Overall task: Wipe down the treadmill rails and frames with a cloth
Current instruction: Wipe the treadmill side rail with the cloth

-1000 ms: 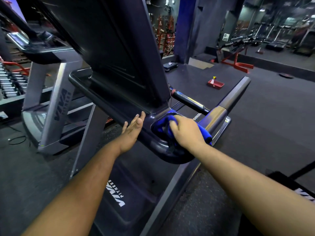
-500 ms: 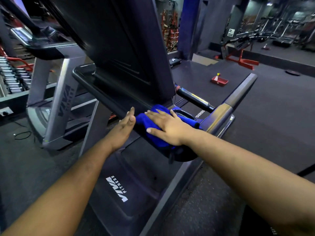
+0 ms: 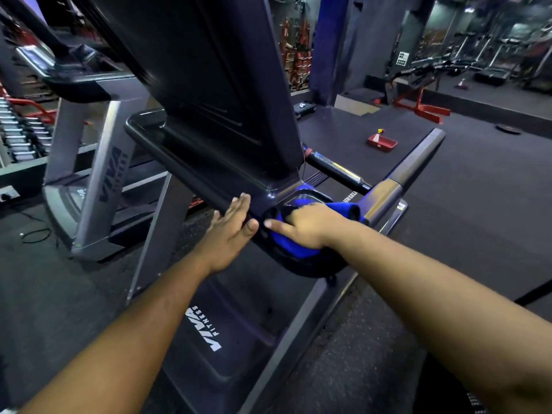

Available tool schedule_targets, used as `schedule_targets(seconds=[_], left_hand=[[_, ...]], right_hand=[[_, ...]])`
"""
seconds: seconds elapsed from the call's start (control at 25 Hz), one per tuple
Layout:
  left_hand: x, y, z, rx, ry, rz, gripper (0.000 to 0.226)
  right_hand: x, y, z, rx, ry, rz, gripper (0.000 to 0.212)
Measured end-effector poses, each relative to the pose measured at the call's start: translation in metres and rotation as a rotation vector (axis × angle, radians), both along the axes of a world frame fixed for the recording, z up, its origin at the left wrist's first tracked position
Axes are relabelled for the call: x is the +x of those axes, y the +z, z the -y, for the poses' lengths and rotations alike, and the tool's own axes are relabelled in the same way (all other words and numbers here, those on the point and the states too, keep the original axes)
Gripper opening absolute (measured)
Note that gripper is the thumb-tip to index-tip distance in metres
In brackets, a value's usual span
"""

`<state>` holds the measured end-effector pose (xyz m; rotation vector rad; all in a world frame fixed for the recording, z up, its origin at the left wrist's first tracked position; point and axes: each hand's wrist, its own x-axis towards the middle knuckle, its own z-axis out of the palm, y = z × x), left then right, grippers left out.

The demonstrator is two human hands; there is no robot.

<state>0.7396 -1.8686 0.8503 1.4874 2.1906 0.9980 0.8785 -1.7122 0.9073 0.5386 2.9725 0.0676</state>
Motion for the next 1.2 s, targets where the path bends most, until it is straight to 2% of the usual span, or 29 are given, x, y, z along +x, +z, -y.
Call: schedule_targets(seconds=[0.04,0.12,0.2,0.24,0.32,0.44,0.52,0.6,0.68,0.8,0.92,1.0,1.04,1.12,1.2], left_hand=[[0.002,-0.001,-0.002,0.004,0.003,-0.002,0.129],[0.004,-0.002,-0.008,0.029,0.014,-0.013,0.128],[0.006,-0.001,-0.014,0.032,0.006,-0.063,0.124],[0.008,-0.001,-0.016,0.027,-0.002,-0.095,0.122],[0.011,-0.003,-0.019,0.020,-0.015,-0.133,0.121],[0.016,-0.007,-0.020,-0.002,-0.008,-0.158,0.119],[0.020,-0.010,-0.023,-0.007,0.003,-0.165,0.117],[0.023,-0.010,-0.026,0.003,0.025,-0.150,0.118],[0.025,-0.009,-0.029,0.002,0.043,-0.152,0.120],[0.028,-0.011,-0.027,-0.017,0.050,-0.195,0.119],[0.034,-0.014,-0.026,-0.014,0.059,-0.189,0.118],[0.040,-0.013,-0.030,0.012,0.087,-0.143,0.122],[0.041,-0.011,-0.032,0.026,0.110,-0.119,0.125],[0.045,-0.007,-0.037,0.046,0.143,-0.090,0.129],[0.049,-0.002,-0.038,0.065,0.140,-0.103,0.128]], right_hand=[[-0.013,-0.001,0.008,-0.015,-0.077,0.058,0.076],[-0.009,-0.007,0.014,-0.021,-0.055,-0.025,0.065],[0.030,-0.020,0.006,0.016,0.095,-0.299,0.052],[0.053,-0.026,-0.003,0.002,0.207,-0.370,0.048],[0.077,-0.036,-0.045,-0.018,0.365,-0.373,0.054],[0.059,-0.020,-0.086,-0.059,0.176,-0.236,0.066],[0.041,-0.020,-0.066,-0.047,-0.003,-0.230,0.067],[0.041,-0.035,-0.020,0.002,-0.060,-0.342,0.062],[0.065,-0.055,0.016,0.037,-0.019,-0.506,0.058],[0.093,-0.072,-0.024,0.048,0.048,-0.585,0.062],[0.093,-0.065,-0.067,-0.099,-0.264,-0.678,0.063],[0.081,-0.071,-0.033,-0.086,-0.408,-0.719,0.060],[0.075,-0.076,-0.004,-0.042,-0.402,-0.725,0.059],[0.073,-0.090,0.046,0.082,-0.251,-0.724,0.058],[0.083,-0.104,0.046,0.207,-0.064,-0.700,0.059]])
